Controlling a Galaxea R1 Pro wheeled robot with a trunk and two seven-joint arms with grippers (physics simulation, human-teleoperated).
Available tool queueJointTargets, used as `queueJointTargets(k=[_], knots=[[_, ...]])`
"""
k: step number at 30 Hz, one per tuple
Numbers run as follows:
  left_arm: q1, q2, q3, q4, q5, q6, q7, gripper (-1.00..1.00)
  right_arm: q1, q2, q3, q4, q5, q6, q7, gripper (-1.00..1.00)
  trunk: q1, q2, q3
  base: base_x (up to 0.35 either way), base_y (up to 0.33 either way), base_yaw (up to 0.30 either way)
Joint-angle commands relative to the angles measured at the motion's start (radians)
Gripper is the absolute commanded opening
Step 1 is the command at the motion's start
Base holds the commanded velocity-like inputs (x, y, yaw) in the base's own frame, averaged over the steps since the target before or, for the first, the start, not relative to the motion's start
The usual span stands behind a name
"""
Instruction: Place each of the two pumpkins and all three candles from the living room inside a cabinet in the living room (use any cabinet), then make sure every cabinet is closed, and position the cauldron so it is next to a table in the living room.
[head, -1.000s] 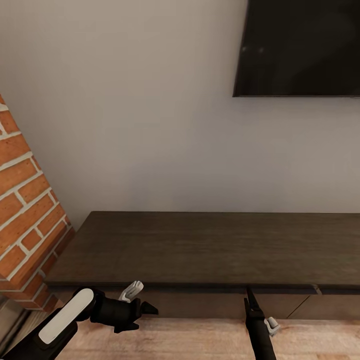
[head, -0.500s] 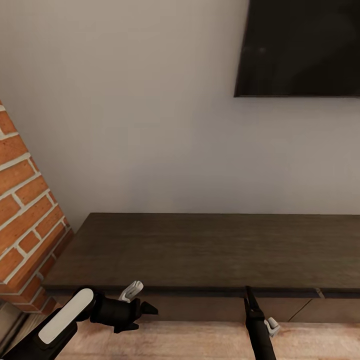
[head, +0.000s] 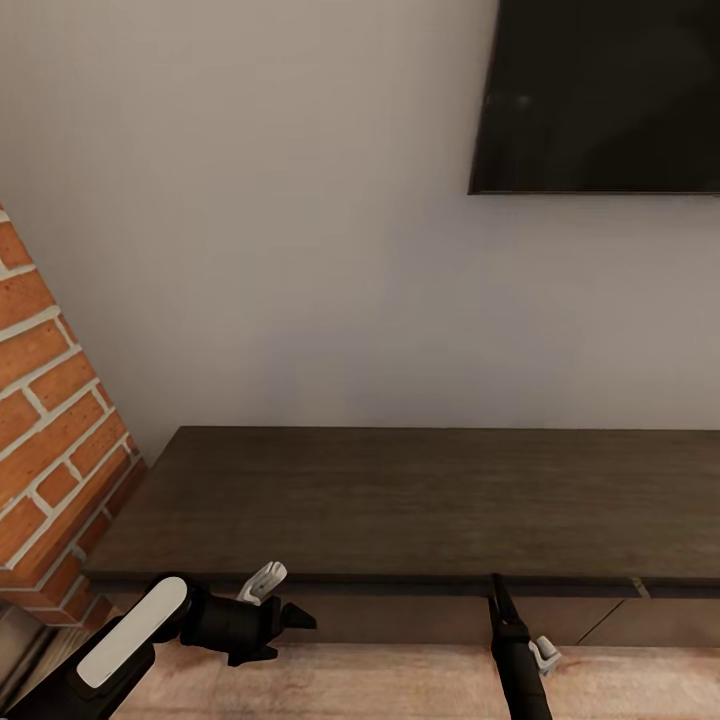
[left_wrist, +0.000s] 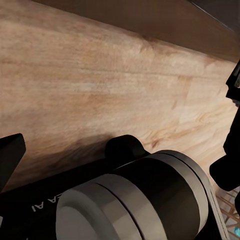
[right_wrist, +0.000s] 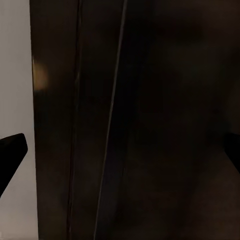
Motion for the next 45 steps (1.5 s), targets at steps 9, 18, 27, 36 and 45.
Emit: queueJointTargets(k=[9, 18, 27, 36, 45], knots=[[-0.001, 0.001, -0.002, -0.001, 0.011, -0.001, 0.009, 1.0, -0.006, -0.002, 0.009, 0.002, -0.011, -0.004, -0.007, -1.0, 0.0, 0.0, -0.001, 0.0, 0.0, 0.0], [-0.001, 0.001, -0.002, -0.001, 0.011, -0.001, 0.009, 1.0, -0.006, -0.002, 0.009, 0.002, -0.011, -0.003, -0.008, -1.0, 0.0, 0.0, -0.001, -0.09, 0.0, 0.0], [-0.001, 0.0, -0.002, -0.001, 0.011, -0.001, 0.009, 1.0, -0.006, -0.002, 0.009, 0.003, -0.011, -0.003, -0.008, -1.0, 0.0, 0.0, -0.001, -0.003, 0.0, 0.0], [-0.001, 0.0, -0.002, -0.001, 0.011, -0.001, 0.009, 1.0, -0.006, -0.001, 0.009, 0.003, -0.011, -0.003, -0.008, -1.0, 0.0, 0.0, -0.001, 0.0, 0.0, 0.0], [-0.001, 0.0, -0.002, -0.001, 0.011, -0.001, 0.009, 1.0, -0.006, -0.001, 0.009, 0.003, -0.011, -0.003, -0.008, -1.0, 0.0, 0.0, -0.001, 0.0, 0.0, 0.0]])
